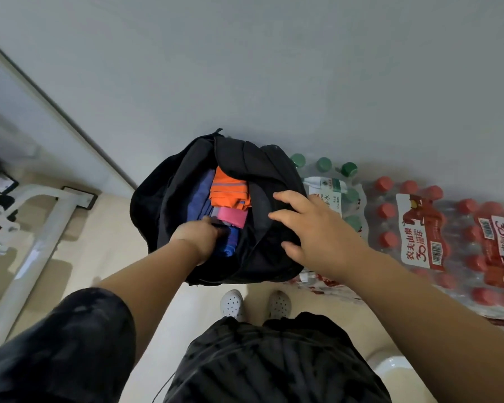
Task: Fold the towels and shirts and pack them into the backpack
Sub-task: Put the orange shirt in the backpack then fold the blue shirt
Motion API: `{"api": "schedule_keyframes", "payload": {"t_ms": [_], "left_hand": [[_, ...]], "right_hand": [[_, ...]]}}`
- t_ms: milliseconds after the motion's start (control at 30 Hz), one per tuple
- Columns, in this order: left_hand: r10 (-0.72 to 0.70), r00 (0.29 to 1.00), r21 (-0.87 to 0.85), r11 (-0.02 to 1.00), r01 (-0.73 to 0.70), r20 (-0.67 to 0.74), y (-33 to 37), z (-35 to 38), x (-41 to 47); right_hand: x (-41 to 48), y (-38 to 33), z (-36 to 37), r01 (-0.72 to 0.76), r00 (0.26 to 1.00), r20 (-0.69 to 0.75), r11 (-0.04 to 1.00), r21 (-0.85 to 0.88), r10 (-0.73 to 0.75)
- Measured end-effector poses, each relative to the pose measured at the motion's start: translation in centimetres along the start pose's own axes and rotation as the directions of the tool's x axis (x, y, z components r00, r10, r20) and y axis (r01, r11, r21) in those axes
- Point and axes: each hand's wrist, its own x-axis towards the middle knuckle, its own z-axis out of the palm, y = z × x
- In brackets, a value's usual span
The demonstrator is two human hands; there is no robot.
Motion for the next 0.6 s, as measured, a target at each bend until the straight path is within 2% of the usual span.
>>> {"api": "schedule_keyframes", "payload": {"t_ms": [67,100,167,233,267,333,400,467,533,600], "left_hand": [[0.047,0.991,0.030,0.999,-0.043,-0.128,0.3,0.1,-0.9],[0.111,0.983,0.049,0.993,-0.104,-0.146,0.6,0.5,-1.2],[0.192,0.980,0.001,0.981,-0.192,-0.042,0.7,1.8,-1.2],[0.170,0.977,-0.023,0.985,-0.169,0.131,0.8,2.4,-1.0],[0.147,0.974,-0.017,0.989,-0.147,0.171,0.9,2.5,-0.9],[0.112,0.980,-0.032,0.994,-0.108,0.165,1.3,2.1,-1.0],[0.060,0.996,-0.150,0.987,-0.050,0.065,1.6,1.7,-1.6],[-0.041,0.992,-0.321,0.947,0.000,-0.121,1.6,1.3,-2.8],[-0.155,0.932,-0.393,0.919,0.015,-0.327,1.5,0.5,-4.3],[-0.256,0.809,-0.413,0.910,0.018,-0.530,1.3,-0.1,-6.1]], "right_hand": [[-0.1,0.3,0.3,0.028,0.999,-0.026,0.999,-0.031,-0.029],[-0.2,0.5,0.5,0.042,0.998,-0.039,0.998,-0.048,-0.044],[-0.4,0.8,0.9,0.067,0.996,-0.061,0.994,-0.086,-0.072],[-0.7,1.2,1.2,0.084,0.993,-0.074,0.989,-0.123,-0.094],[-1.0,1.6,1.2,0.098,0.991,-0.080,0.986,-0.136,-0.109],[-1.4,2.2,1.3,0.133,0.986,-0.085,0.981,-0.139,-0.145],[-1.7,2.8,1.3,0.163,0.981,-0.090,0.982,-0.097,-0.171],[-1.6,2.9,1.4,0.172,0.977,-0.123,0.985,-0.016,-0.173],[-1.5,2.6,1.5,0.156,0.975,-0.174,0.983,0.098,-0.137],[-1.4,2.0,2.1,0.153,0.968,-0.227,0.972,0.179,-0.111]]}}
